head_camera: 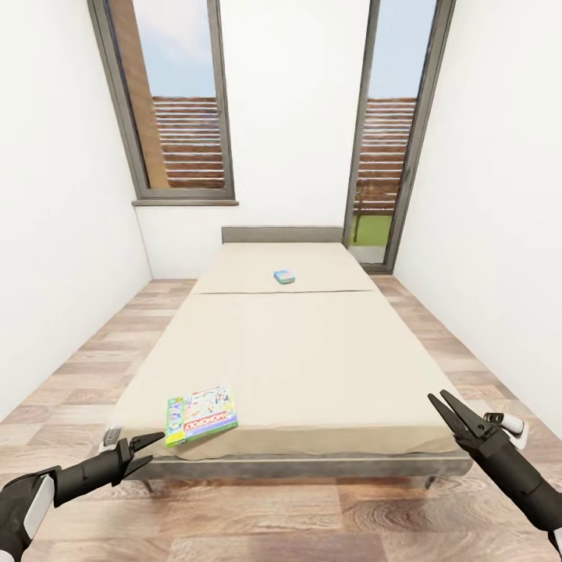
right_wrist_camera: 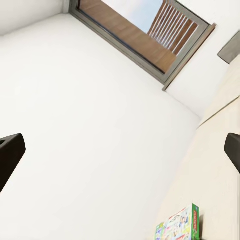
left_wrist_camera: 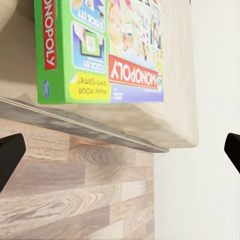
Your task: Put all the toys in the child's room - the three board games (two on the bed and one on the table), the two jigsaw puzzles on the table, and the tennis ball on the table - inside the toy box on the table in the child's room.
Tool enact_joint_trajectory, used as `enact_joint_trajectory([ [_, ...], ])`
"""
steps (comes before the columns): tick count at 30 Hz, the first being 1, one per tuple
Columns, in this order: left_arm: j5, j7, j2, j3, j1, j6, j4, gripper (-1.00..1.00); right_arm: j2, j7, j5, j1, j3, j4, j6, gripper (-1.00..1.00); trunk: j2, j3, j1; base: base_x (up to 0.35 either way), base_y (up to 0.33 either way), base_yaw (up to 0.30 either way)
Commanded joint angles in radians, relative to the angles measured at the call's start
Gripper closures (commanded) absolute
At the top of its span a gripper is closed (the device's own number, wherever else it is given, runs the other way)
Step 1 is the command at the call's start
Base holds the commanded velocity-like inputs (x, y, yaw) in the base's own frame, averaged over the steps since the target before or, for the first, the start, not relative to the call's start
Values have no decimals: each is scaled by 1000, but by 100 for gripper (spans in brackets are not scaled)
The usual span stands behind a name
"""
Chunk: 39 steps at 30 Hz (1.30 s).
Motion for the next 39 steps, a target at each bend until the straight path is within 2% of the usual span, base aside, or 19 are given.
enact_joint_trajectory([
  [1,2,-2,1,1,0,6,0,-100,0,1,-4,-1,-1,0,6,-100,0,-1,0,65,-72,0],
  [31,2,2,1,3,-1,8,0,-100,1,3,-4,-1,-2,0,5,-100,0,-1,0,36,3,0],
  [39,2,5,1,3,-1,12,0,-100,0,3,-4,-1,-2,0,5,-100,-56,-26,31,0,0,0],
])
